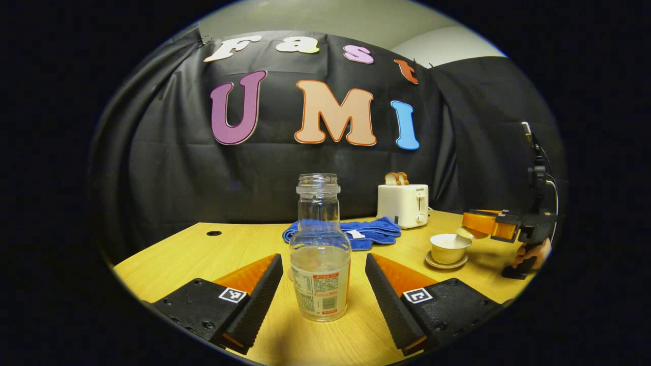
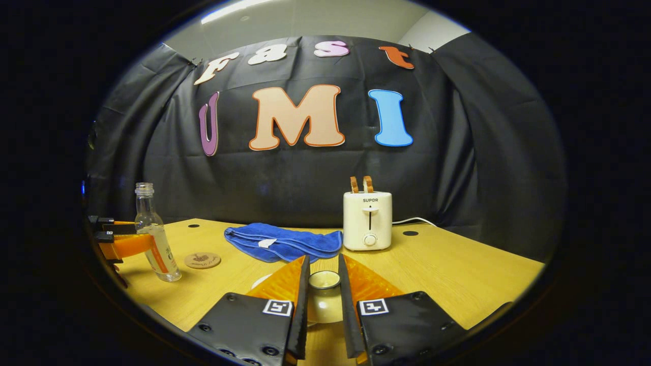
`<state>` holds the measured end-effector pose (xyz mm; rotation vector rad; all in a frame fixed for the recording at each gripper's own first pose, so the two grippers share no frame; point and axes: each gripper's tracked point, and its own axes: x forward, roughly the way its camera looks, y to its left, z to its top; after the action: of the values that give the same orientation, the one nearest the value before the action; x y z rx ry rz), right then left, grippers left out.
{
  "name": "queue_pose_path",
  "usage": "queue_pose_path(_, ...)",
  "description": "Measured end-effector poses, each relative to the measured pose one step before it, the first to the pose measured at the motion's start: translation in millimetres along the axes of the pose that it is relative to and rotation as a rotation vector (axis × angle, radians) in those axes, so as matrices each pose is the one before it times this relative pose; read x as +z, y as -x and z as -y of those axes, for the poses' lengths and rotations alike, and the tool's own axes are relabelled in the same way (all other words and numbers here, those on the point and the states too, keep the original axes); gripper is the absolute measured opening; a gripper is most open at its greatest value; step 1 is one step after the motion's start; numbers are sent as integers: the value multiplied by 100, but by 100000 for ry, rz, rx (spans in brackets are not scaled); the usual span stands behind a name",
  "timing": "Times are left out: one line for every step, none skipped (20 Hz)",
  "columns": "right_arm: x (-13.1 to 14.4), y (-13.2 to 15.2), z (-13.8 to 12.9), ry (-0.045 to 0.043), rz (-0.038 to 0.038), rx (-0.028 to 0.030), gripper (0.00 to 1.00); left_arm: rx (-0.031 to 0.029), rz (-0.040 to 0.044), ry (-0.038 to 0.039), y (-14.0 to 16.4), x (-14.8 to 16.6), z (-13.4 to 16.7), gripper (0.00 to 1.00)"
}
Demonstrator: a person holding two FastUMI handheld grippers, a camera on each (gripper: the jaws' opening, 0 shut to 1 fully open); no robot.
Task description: Open the teacup lid with one hand, grasp the water bottle and pour water into the teacup with the other hand; after pouring, place the water bottle on the coaster and then close the teacup lid.
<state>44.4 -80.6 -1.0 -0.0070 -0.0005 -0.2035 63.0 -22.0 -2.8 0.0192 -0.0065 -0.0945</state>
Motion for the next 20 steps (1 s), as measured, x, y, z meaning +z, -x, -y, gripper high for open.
queue_pose_path(46, 109, 560, 26, 138, -1130, 34, 674, -1072, -68, -402, -185, -113, 96)
queue_pose_path(10, 169, 531, 86, 48, -967, 34, 256, -1465, -286, -328, -258, -56, 95)
queue_pose_path(62, 51, 341, -81, 219, -729, 34, -165, -2232, -225, -425, -393, 48, 95)
queue_pose_path(10, -140, 359, 137, -319, -573, 34, 27, -2722, -87, -383, -430, -20, 95)
queue_pose_path(-131, -16, 18, -194, -132, 517, 33, -21, -2920, 41, -322, -412, -39, 95)
queue_pose_path(89, 32, 71, 78, 28, 298, 34, -185, -2661, 232, -327, -407, -5, 96)
queue_pose_path(-3, -8, 347, -89, 17, -396, 33, -301, -2168, 441, -202, -308, 34, 95)
queue_pose_path(27, 11, 218, 112, 63, -376, 33, 7, -1249, 131, -177, -70, 9, 95)
queue_pose_path(-2, 53, -48, -111, -13, 59, 33, 180, -1218, -175, -30, -116, -32, 90)
queue_pose_path(22, -17, -54, 126, -12, 136, 33, 114, -668, -332, -194, -182, -19, 88)
queue_pose_path(-16, -55, -21, 39, 52, 70, 33, 34, -656, -464, -139, -7, 4, 84)
queue_pose_path(-36, -2, 23, -79, -71, 15, 33, 166, -846, -90, -18, -181, -47, 81)
queue_pose_path(11, 32, 10, -11, -12, 67, 33, 101, 36, -125, 112, 94, -8, 76)
queue_pose_path(19, 37, -30, 91, 102, 23, 34, -278, -223, -139, -209, -128, 78, 75)
queue_pose_path(38, 10, -12, -44, -44, 1, 34, -87, 119, 20, -26, 89, 32, 73)
queue_pose_path(8, 13, -3, -55, -52, -19, 34, -6, 99, 23, -31, -43, 9, 73)
queue_pose_path(-17, 2, -19, 49, 41, 18, 34, -198, -290, -232, -34, -47, 79, 72)
queue_pose_path(49, 48, 24, 41, 82, 36, 34, -27, 269, -621, -89, 303, -55, 72)
queue_pose_path(-47, 20, 49, 10, -9, -120, 34, 680, -221, -425, -30, 49, -61, 71)
queue_pose_path(55, 52, 130, -110, -10, -330, 34, 1008, -403, -311, -72, -134, -199, 71)
